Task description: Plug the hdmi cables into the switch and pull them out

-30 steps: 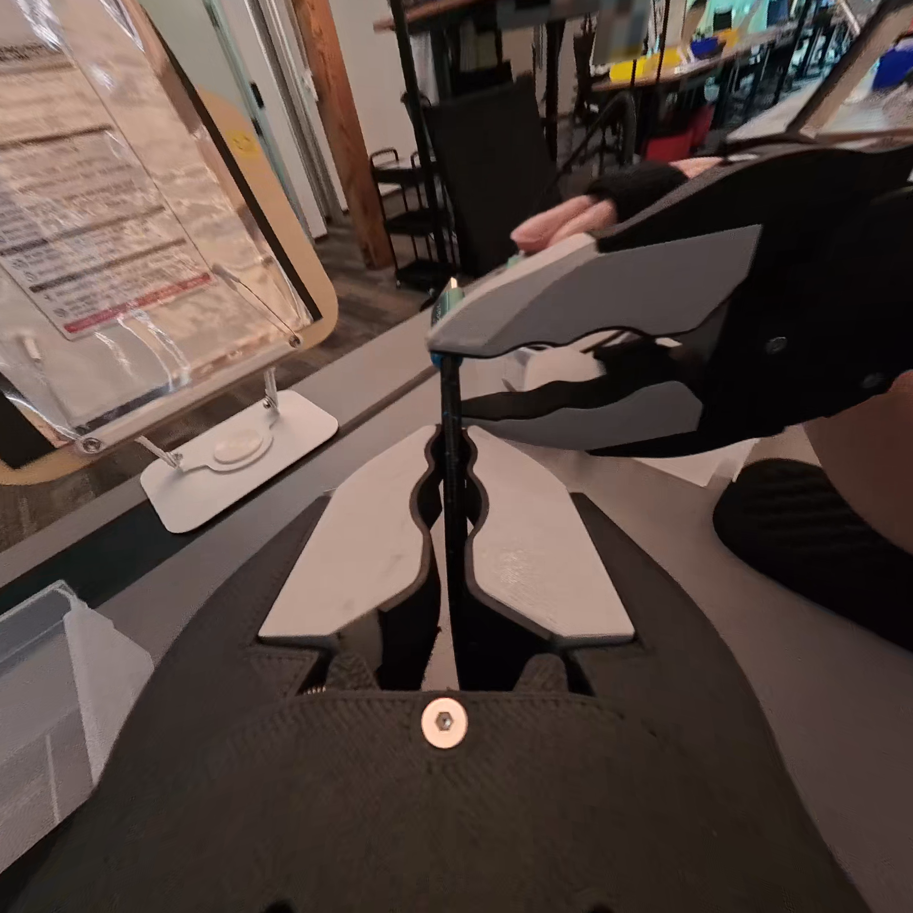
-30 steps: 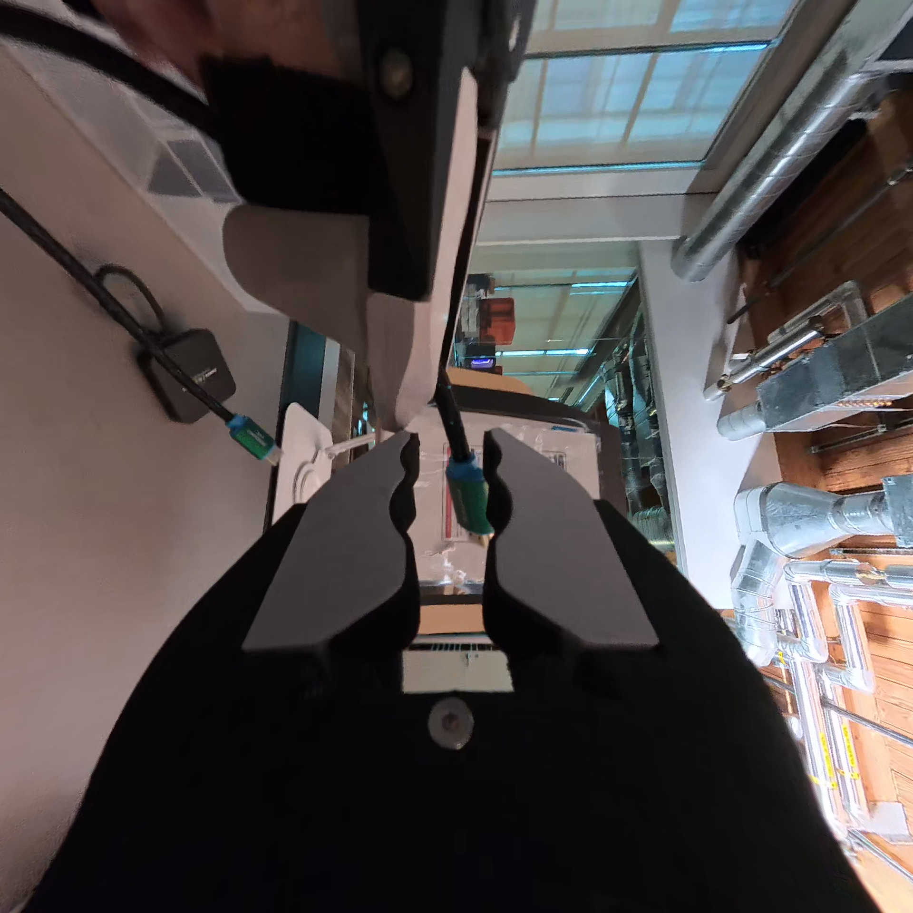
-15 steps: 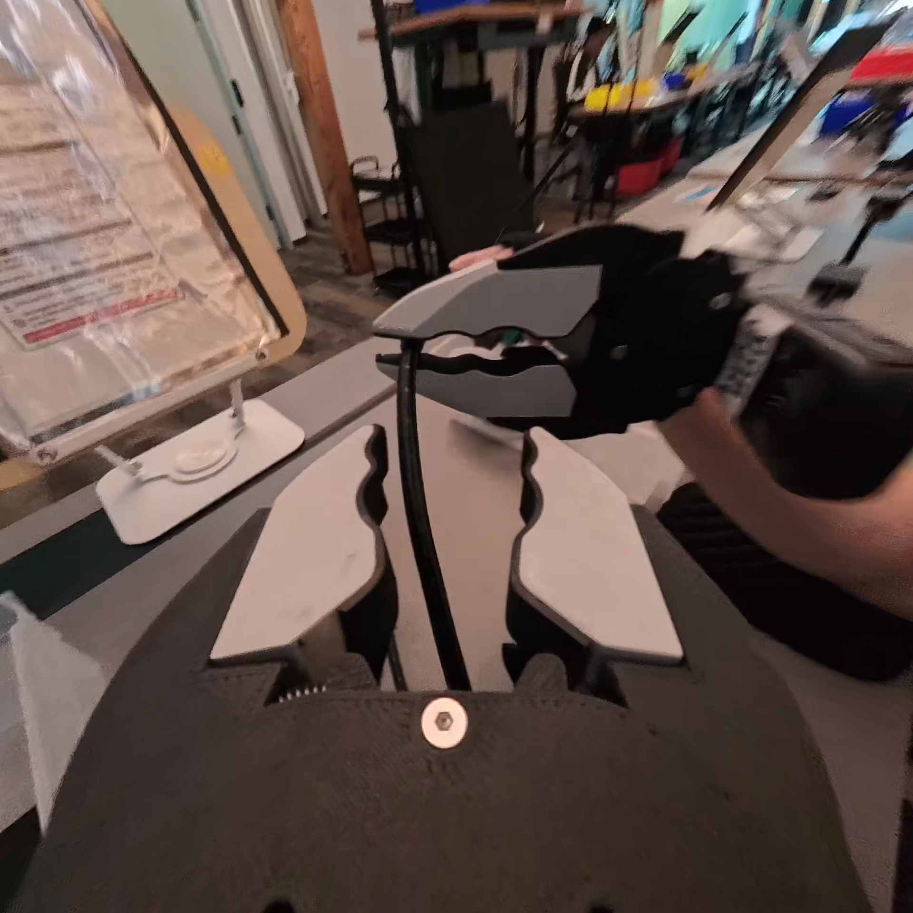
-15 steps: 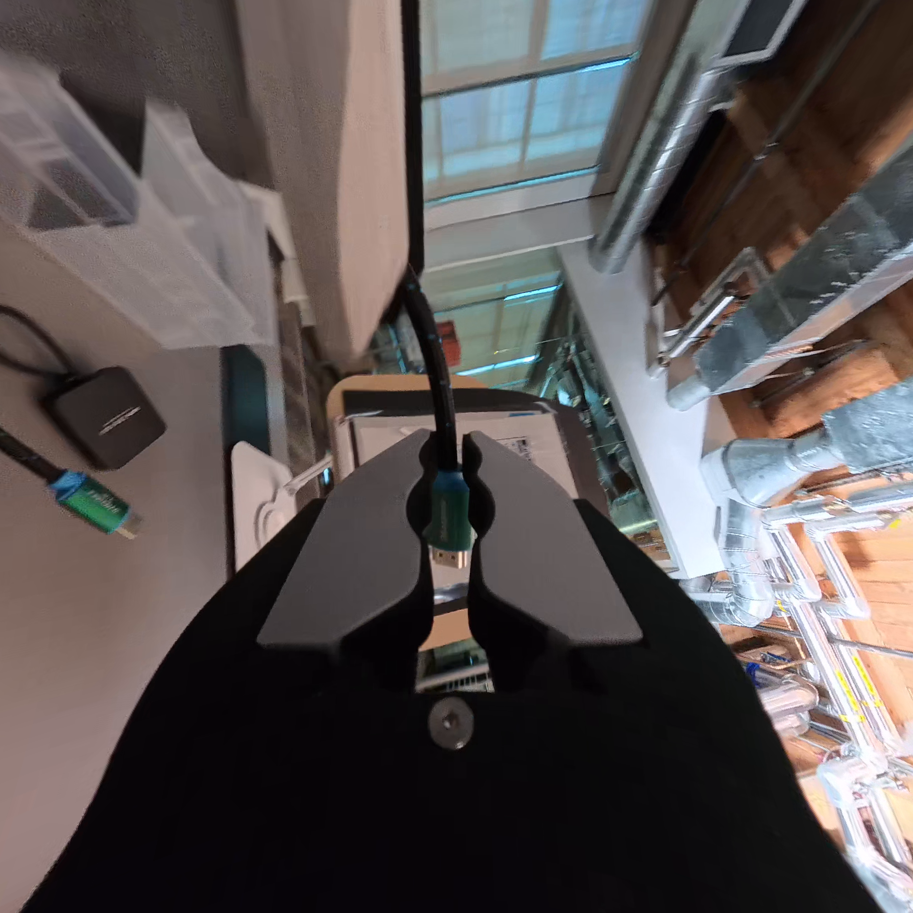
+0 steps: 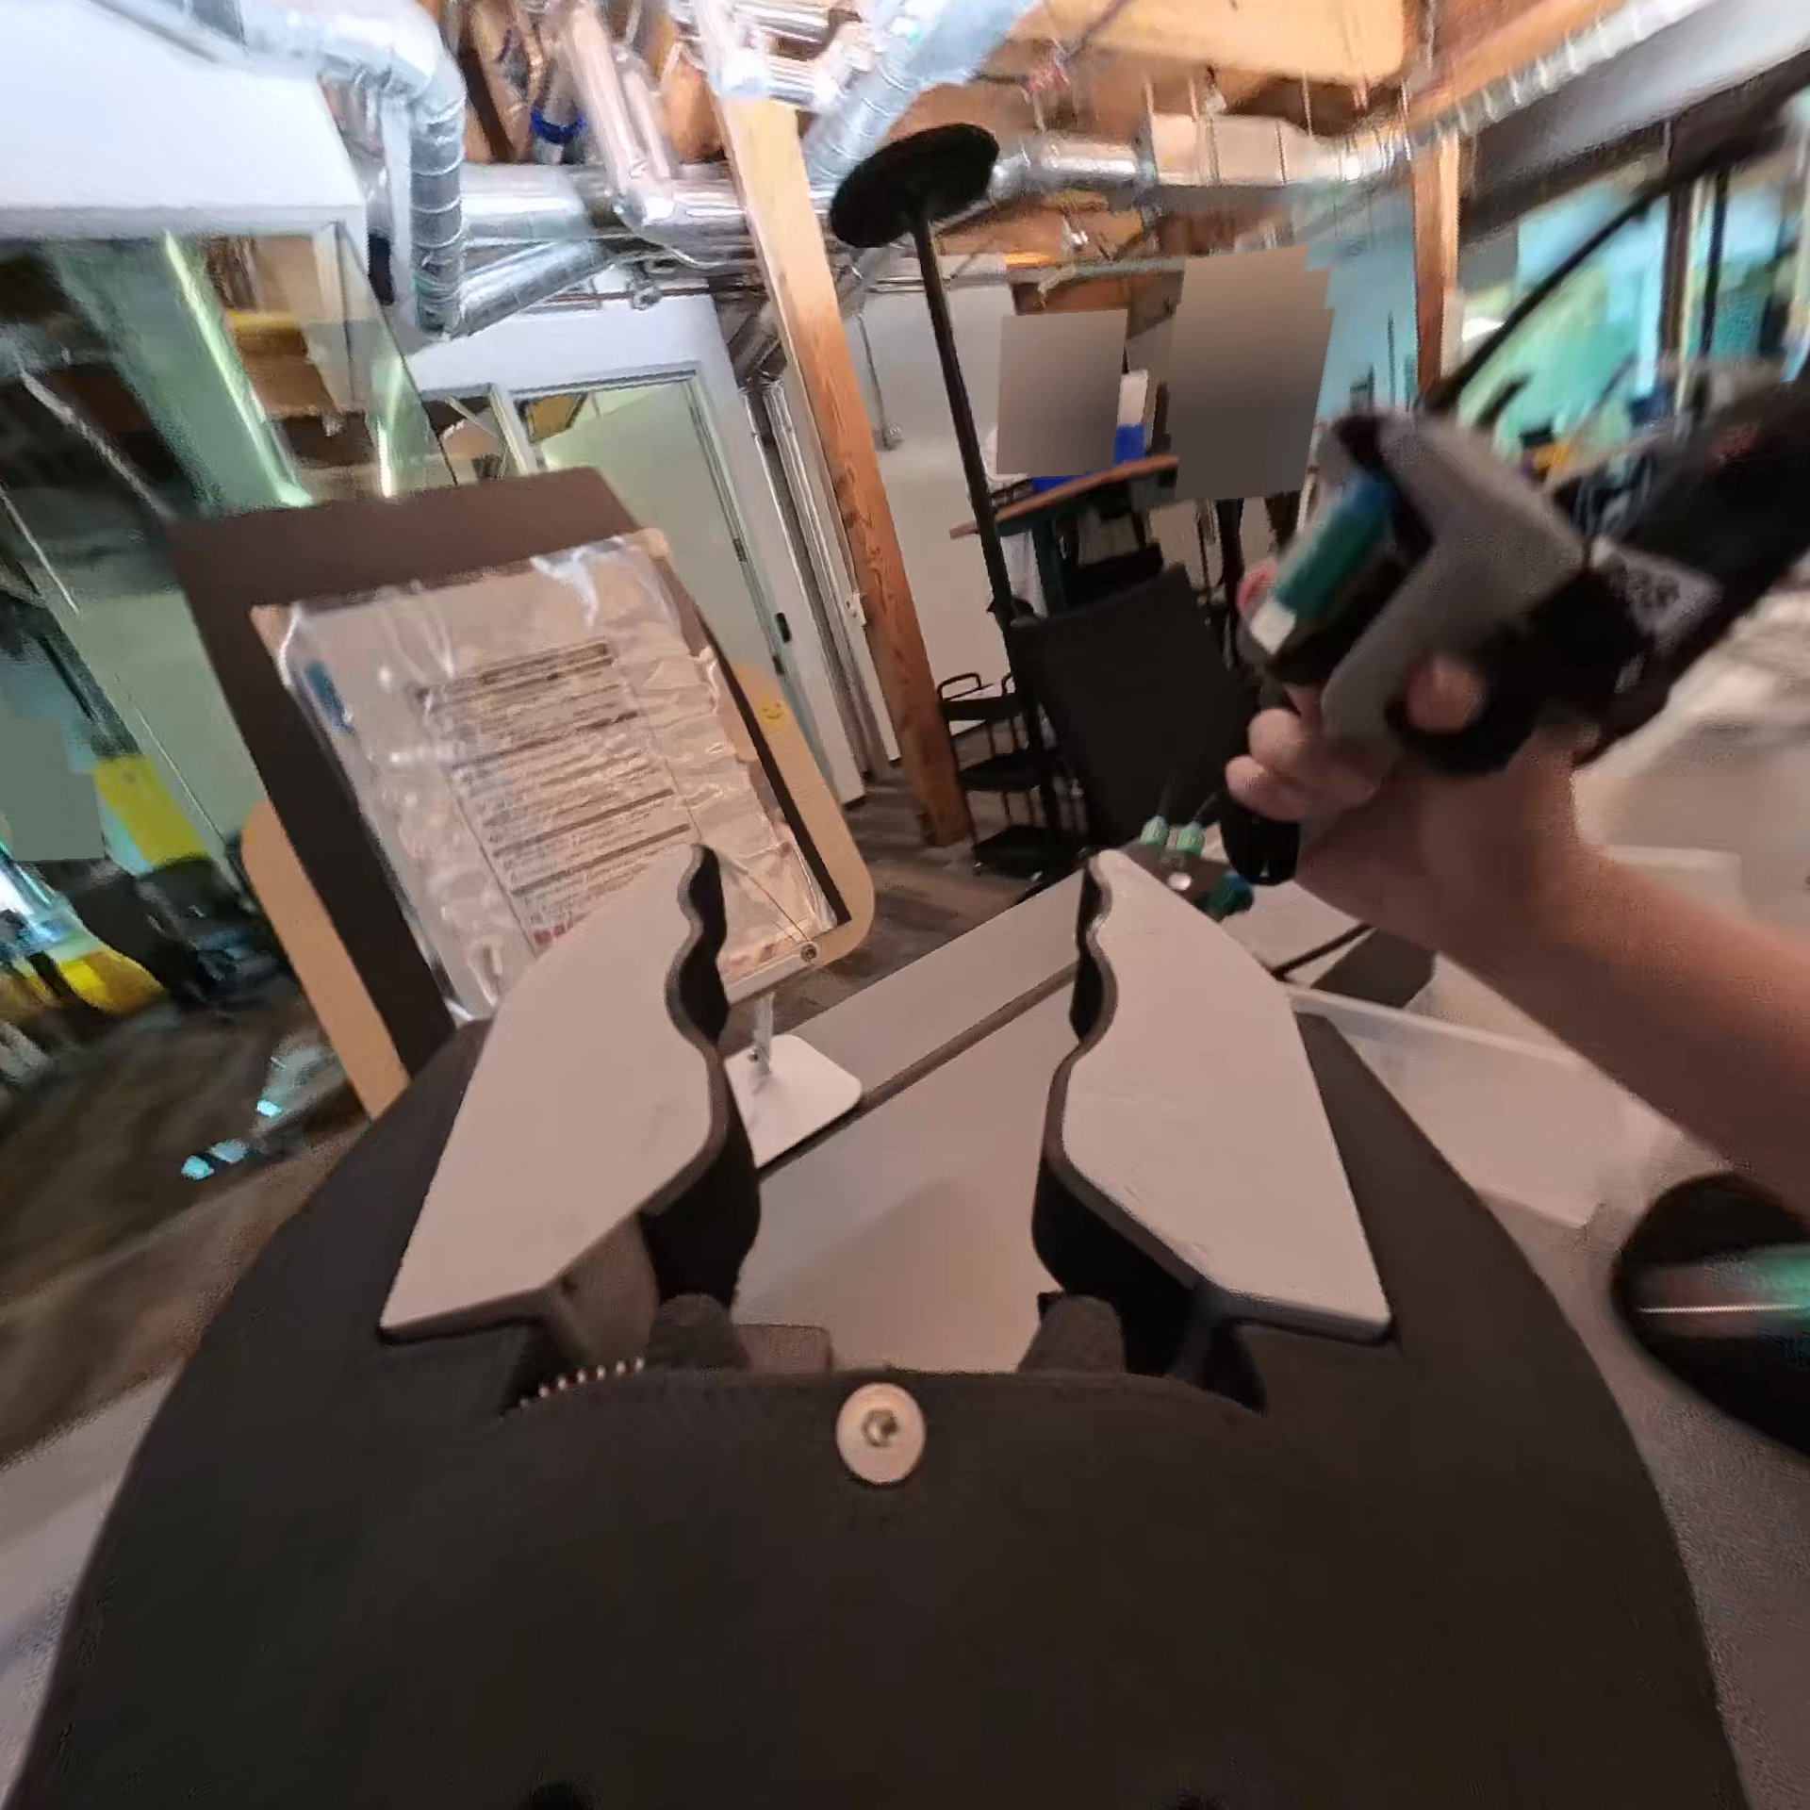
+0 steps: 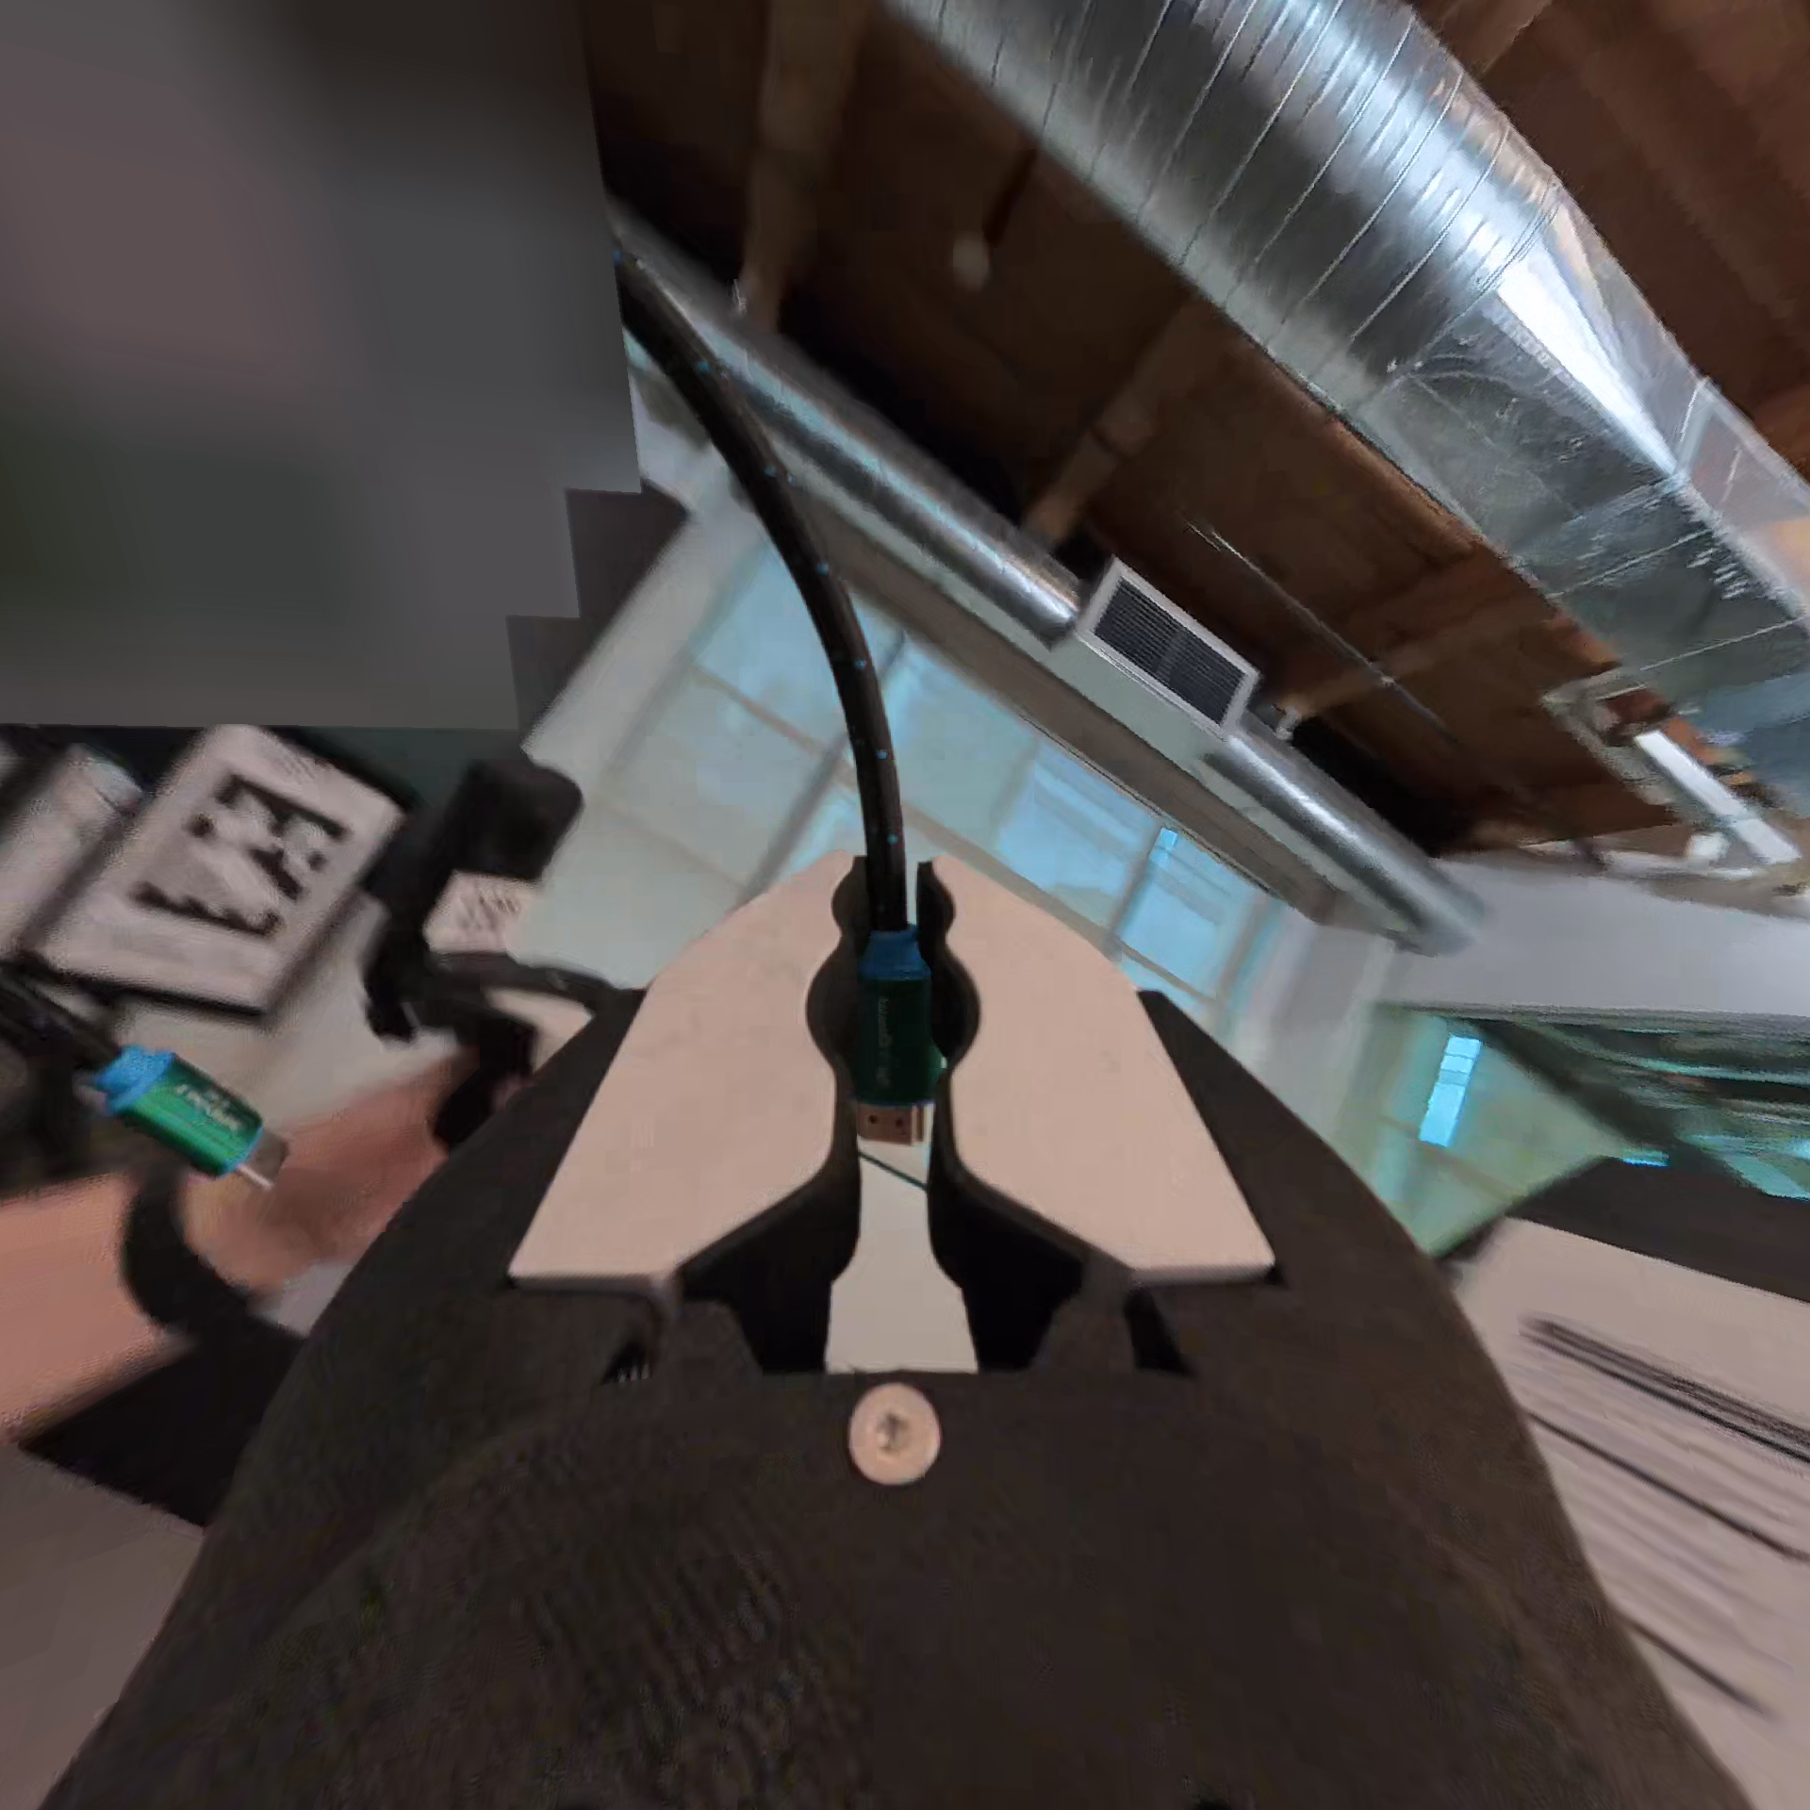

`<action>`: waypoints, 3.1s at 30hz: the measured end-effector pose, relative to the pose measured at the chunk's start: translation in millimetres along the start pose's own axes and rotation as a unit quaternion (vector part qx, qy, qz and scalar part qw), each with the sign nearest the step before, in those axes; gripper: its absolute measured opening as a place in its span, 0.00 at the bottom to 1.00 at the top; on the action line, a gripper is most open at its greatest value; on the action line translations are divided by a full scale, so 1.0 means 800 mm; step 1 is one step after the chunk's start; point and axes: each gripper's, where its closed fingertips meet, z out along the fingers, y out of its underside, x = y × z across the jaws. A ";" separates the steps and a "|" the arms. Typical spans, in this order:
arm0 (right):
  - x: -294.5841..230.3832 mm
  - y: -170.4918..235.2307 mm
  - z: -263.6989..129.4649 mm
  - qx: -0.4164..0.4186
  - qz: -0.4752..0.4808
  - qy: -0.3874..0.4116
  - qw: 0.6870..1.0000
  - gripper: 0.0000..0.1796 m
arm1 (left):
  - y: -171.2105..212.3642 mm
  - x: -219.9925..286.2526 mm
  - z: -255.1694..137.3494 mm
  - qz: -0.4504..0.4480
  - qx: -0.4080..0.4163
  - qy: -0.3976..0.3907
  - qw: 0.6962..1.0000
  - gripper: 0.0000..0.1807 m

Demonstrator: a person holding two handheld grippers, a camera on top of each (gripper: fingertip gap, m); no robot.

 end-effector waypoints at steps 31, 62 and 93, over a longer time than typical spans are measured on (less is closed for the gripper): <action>-0.010 0.067 0.009 -0.082 0.543 -0.102 0.830 0.04 | -0.031 0.086 0.056 0.412 0.062 0.028 0.909 0.06; -0.033 0.113 -0.028 -0.278 0.541 -0.105 0.787 0.09 | 0.018 0.077 0.030 0.408 -0.026 0.161 0.898 0.06; -0.023 0.120 -0.042 -0.311 0.485 -0.099 0.812 0.04 | 0.033 0.063 0.037 0.328 -0.063 0.176 0.926 0.14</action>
